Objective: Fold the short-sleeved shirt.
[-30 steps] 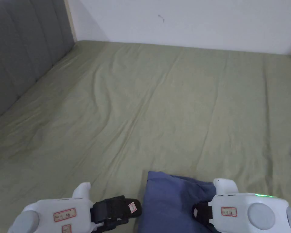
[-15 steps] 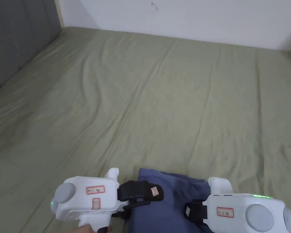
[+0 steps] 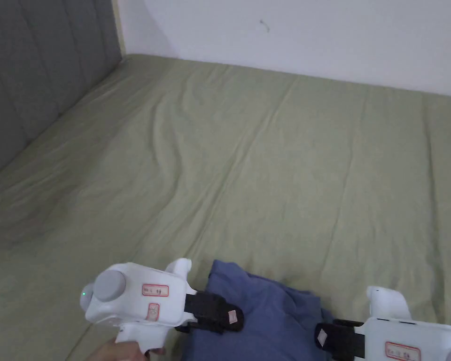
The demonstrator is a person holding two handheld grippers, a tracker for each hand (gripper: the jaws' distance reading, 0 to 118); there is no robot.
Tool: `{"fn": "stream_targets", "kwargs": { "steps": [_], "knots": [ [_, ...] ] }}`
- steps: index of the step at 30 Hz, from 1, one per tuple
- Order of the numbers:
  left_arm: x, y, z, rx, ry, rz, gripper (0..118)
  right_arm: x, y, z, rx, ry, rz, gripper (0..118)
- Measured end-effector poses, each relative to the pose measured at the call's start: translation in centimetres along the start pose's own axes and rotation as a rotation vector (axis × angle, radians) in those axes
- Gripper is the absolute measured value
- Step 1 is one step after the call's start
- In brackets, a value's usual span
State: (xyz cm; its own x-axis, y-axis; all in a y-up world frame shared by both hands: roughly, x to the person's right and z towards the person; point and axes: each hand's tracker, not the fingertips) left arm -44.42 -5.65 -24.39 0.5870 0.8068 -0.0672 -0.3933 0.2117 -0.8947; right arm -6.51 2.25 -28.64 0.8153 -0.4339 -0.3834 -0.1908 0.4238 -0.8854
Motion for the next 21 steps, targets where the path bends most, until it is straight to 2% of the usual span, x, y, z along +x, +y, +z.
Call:
{"fn": "stream_targets", "kwargs": {
  "steps": [3, 6, 7, 10, 12, 15, 16, 17, 18, 19, 21],
  "knots": [
    [-1.8, 2.7, 5.6, 0.027, 0.152, 0.017, 23, -0.1, 0.3, 0.0, 0.015, -0.022, 0.008, 0],
    [-3.3, 5.4, 11.2, 0.024, 0.454, -0.087, 23, 0.3, 0.6, -0.4, 0.014, -0.036, -0.003, 0],
    [-3.4, 6.2, 12.8, 0.017, 0.543, -0.083, 23, 0.5, 0.6, -0.4, 0.012, -0.042, -0.012, 0],
    [-4.6, 8.5, 16.4, -0.038, 0.801, -0.154, 22, 0.9, 0.6, -0.5, 0.012, -0.060, -0.026, 0],
    [-4.8, 9.5, 17.9, -0.087, 1.030, -0.228, 22, 1.2, 0.5, -0.6, 0.011, -0.067, -0.035, 0],
    [-6.2, 10.2, 19.6, -0.130, 1.178, -0.276, 26, 1.7, 0.5, -0.7, 0.007, -0.076, -0.044, 0],
    [-6.6, 10.3, 20.2, -0.117, 1.180, -0.258, 39, 1.8, 0.5, -0.7, 0.005, -0.082, -0.046, 0],
    [-6.7, 10.3, 20.5, -0.107, 1.223, -0.236, 72, 2.0, 0.4, -0.8, 0.004, -0.086, -0.050, 0],
    [-6.7, 10.1, 20.7, -0.084, 1.255, -0.211, 94, 2.2, 0.4, -0.8, 0.002, -0.089, -0.055, 0],
    [-6.9, 10.1, 21.0, -0.070, 1.286, -0.215, 105, 2.4, 0.4, -0.8, 0.002, -0.088, -0.063, 0],
    [-6.3, 9.5, 21.8, 0.001, 1.246, -0.218, 106, 2.5, 0.3, -0.8, 0.002, -0.084, -0.070, 0]
  ]
}}
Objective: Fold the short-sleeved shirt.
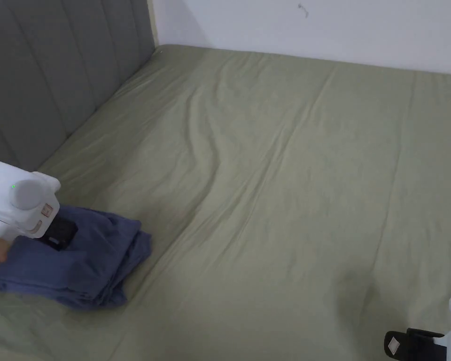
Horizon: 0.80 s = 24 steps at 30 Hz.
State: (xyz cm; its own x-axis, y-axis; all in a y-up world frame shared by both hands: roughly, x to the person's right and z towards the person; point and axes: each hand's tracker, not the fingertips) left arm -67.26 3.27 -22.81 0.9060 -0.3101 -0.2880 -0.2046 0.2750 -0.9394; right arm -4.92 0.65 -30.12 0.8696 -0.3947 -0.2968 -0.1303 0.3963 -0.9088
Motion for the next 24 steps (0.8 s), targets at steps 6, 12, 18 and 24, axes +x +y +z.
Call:
{"fn": "stream_targets", "kwargs": {
  "steps": [6, 12, 18, 24],
  "knots": [
    [0.4, -0.8, 4.4, 0.091, -0.237, 0.220, 0, 0.2, -0.2, 0.4, 0.009, 0.001, 0.005, 0],
    [7.2, -2.3, 10.0, 0.215, -0.471, 0.212, 0, 1.0, -0.9, 1.6, 0.038, 0.038, -0.017, 0],
    [16.8, -5.1, 15.8, 0.350, -0.499, 0.134, 0, 2.4, -2.1, 3.9, 0.087, 0.070, -0.043, 0],
    [24.2, -7.6, 22.2, 0.549, -0.359, -0.005, 0, 2.8, -2.3, 8.0, 0.244, 0.046, -0.016, 0]
  ]
}}
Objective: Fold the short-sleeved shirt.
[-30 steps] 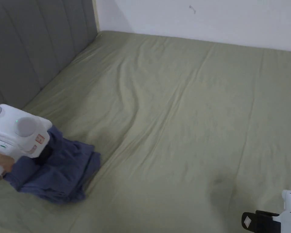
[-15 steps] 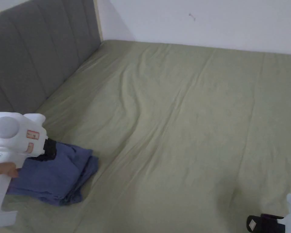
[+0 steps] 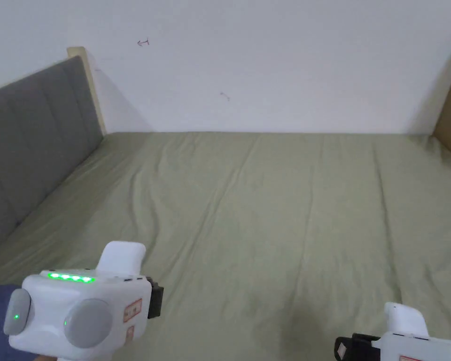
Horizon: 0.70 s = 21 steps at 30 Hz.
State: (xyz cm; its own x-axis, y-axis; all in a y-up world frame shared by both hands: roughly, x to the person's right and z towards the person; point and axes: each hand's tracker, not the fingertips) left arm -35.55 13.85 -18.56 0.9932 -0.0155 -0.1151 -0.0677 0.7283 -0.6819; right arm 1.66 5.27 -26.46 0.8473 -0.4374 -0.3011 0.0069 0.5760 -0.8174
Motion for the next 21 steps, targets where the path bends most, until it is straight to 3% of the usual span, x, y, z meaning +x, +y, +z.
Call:
{"fn": "stream_targets", "kwargs": {
  "steps": [10, 14, 16, 21],
  "knots": [
    [7.5, 3.6, 8.4, 0.392, 0.105, -0.017, 0, -6.9, 5.2, 10.5, 0.565, -0.236, 0.272, 0],
    [9.2, 4.9, 10.8, 0.513, 0.146, -0.023, 0, -9.7, 6.7, 12.8, 0.674, -0.277, 0.360, 0],
    [10.0, 5.0, 11.7, 0.554, 0.158, -0.028, 0, -10.9, 7.1, 13.6, 0.715, -0.310, 0.376, 0],
    [11.0, 4.9, 12.8, 0.606, 0.181, -0.023, 0, -12.6, 6.8, 14.7, 0.761, -0.280, 0.391, 0]
  ]
}}
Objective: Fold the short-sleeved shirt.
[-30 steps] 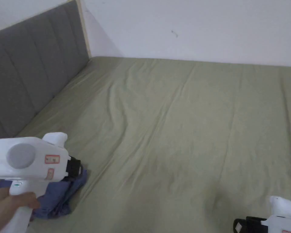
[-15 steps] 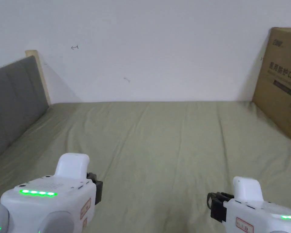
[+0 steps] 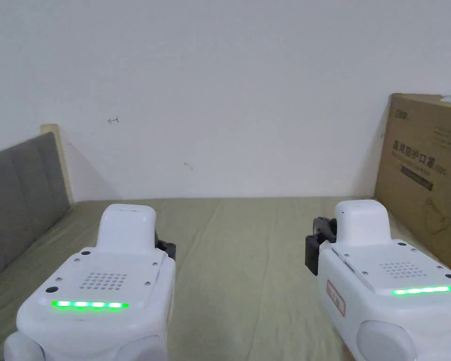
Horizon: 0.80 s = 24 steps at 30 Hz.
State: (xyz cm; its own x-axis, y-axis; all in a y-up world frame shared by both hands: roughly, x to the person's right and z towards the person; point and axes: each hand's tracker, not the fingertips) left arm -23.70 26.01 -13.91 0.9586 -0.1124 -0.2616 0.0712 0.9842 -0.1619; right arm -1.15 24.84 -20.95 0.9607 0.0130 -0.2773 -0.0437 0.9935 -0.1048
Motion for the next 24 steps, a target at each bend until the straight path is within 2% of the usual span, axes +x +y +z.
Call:
{"fn": "stream_targets", "kwargs": {
  "steps": [4, 5, 6, 7, 8, 9, 10, 11, 12, 19, 24],
  "knots": [
    [-0.1, -0.1, 0.4, 0.023, 0.018, 0.004, 1, -0.4, -0.1, 0.4, 0.022, -0.024, 0.028, 2],
    [-0.2, -0.1, 0.5, 0.022, 0.017, 0.003, 11, -0.3, -0.1, 0.6, 0.025, -0.022, 0.012, 12],
    [-0.3, -0.1, 0.5, 0.022, 0.004, -0.001, 28, 0.0, -0.3, 0.6, 0.024, -0.022, -0.007, 23],
    [-0.3, -0.2, 0.5, 0.019, 0.005, -0.004, 52, 0.1, -0.4, 0.6, 0.023, -0.017, -0.017, 38],
    [-0.2, -0.3, 0.4, 0.017, 0.007, -0.008, 89, 0.1, -0.4, 0.5, 0.018, -0.019, -0.020, 67],
    [-0.1, -0.4, 0.3, 0.011, 0.006, -0.009, 107, 0.1, -0.6, 0.4, 0.014, -0.030, -0.018, 89],
    [-0.2, -0.5, 0.3, 0.009, 0.006, -0.002, 113, 0.3, -0.8, 0.4, 0.018, -0.039, -0.017, 104],
    [-0.2, -0.6, 0.5, 0.018, 0.003, 0.011, 113, 0.4, -0.9, 0.4, 0.025, -0.046, -0.014, 115],
    [-0.2, -0.6, 0.7, 0.027, 0.001, 0.016, 113, 0.4, -0.9, 0.5, 0.033, -0.051, -0.012, 117],
    [-0.4, -0.1, 1.0, 0.039, -0.045, 0.038, 112, 0.5, -0.7, 0.3, 0.046, -0.081, -0.006, 117],
    [0.2, -0.2, 0.3, 0.011, 0.011, -0.029, 112, 0.6, -0.7, 0.4, 0.056, -0.091, -0.012, 117]
  ]
}}
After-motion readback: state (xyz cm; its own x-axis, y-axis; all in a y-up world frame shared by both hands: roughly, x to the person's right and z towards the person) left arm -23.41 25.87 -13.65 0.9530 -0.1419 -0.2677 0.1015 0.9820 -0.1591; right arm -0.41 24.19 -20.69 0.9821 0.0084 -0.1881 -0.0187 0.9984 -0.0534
